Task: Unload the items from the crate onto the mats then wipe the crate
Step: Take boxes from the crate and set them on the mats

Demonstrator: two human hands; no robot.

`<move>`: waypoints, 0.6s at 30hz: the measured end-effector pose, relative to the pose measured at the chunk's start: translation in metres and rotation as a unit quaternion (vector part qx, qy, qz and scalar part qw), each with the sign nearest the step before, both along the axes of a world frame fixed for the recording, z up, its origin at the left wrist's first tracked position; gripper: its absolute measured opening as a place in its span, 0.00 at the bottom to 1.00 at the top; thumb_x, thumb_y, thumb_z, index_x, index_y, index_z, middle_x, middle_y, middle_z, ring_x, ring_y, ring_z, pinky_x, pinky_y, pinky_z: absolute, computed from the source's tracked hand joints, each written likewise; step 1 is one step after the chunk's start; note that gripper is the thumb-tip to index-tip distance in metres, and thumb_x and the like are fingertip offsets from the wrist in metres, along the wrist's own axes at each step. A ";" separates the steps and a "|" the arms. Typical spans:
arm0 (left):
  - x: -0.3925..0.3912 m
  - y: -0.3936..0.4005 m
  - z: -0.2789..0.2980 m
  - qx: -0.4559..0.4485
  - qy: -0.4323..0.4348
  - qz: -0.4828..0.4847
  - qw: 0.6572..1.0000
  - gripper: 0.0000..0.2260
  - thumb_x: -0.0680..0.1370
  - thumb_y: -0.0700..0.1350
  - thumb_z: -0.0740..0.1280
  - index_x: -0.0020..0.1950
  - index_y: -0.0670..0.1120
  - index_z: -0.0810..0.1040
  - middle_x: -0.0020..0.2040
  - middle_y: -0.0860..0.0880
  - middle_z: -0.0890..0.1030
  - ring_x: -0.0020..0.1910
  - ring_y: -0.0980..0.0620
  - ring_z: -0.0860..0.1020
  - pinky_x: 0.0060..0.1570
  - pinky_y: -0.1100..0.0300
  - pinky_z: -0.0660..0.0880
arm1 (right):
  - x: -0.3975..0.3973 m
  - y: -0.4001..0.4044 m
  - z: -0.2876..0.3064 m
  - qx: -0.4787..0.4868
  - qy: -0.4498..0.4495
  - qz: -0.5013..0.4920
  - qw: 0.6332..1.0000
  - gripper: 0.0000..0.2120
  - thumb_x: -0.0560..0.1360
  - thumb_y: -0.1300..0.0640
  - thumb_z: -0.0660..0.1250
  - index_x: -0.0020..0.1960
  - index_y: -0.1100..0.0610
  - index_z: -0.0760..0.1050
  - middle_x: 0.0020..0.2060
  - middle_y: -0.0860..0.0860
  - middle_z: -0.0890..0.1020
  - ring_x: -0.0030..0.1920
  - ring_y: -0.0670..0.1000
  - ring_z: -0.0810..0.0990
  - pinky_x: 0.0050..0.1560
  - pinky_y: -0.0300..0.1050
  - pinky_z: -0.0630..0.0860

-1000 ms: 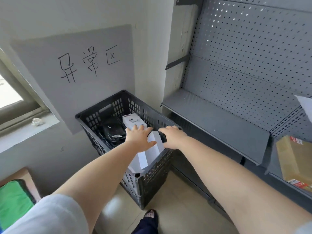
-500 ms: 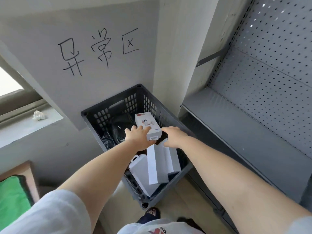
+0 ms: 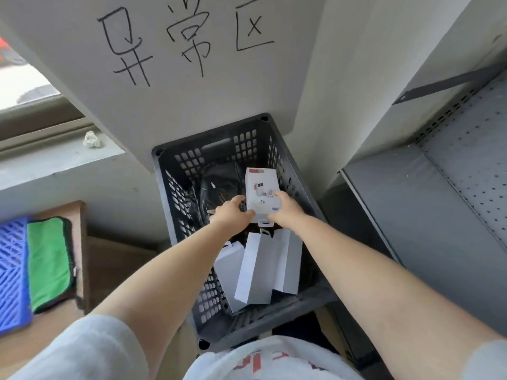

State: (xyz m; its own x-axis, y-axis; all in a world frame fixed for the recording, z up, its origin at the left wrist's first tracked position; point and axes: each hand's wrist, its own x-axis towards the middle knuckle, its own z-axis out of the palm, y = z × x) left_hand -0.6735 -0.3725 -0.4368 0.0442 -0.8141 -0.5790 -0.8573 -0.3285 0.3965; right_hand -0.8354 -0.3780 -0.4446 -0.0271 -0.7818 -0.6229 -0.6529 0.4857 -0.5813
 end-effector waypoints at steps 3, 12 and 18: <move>-0.015 -0.011 -0.011 0.030 0.090 0.080 0.992 0.26 0.80 0.51 0.64 0.77 0.52 0.61 0.66 0.47 0.75 0.53 0.50 0.73 0.51 0.58 0.70 | 0.001 -0.013 -0.012 0.035 -0.002 -0.008 0.999 0.33 0.74 0.59 0.68 0.76 0.52 0.58 0.66 0.55 0.73 0.61 0.56 0.75 0.54 0.46 0.75; -0.038 -0.024 -0.041 0.089 0.192 0.283 0.935 0.24 0.82 0.53 0.61 0.78 0.53 0.62 0.71 0.46 0.71 0.65 0.43 0.72 0.63 0.47 0.73 | 0.012 -0.022 -0.035 0.076 -0.047 -0.107 0.990 0.30 0.73 0.59 0.68 0.72 0.55 0.61 0.64 0.55 0.74 0.60 0.57 0.76 0.53 0.47 0.76; -0.027 -0.035 -0.043 0.073 0.244 0.371 0.893 0.13 0.83 0.50 0.59 0.68 0.51 0.72 0.63 0.47 0.75 0.56 0.48 0.73 0.60 0.47 0.76 | 0.017 -0.021 -0.030 0.085 -0.136 -0.162 0.974 0.25 0.72 0.64 0.65 0.67 0.54 0.65 0.60 0.52 0.77 0.53 0.54 0.76 0.46 0.45 0.73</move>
State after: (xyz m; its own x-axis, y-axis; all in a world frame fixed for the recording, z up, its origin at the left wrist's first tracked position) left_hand -0.7010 -0.4075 -0.4802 0.2539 -0.5792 -0.7746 -0.1190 -0.8135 0.5693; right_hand -0.8186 -0.3993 -0.4749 -0.0717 -0.6449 -0.7609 -0.2829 0.7447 -0.6045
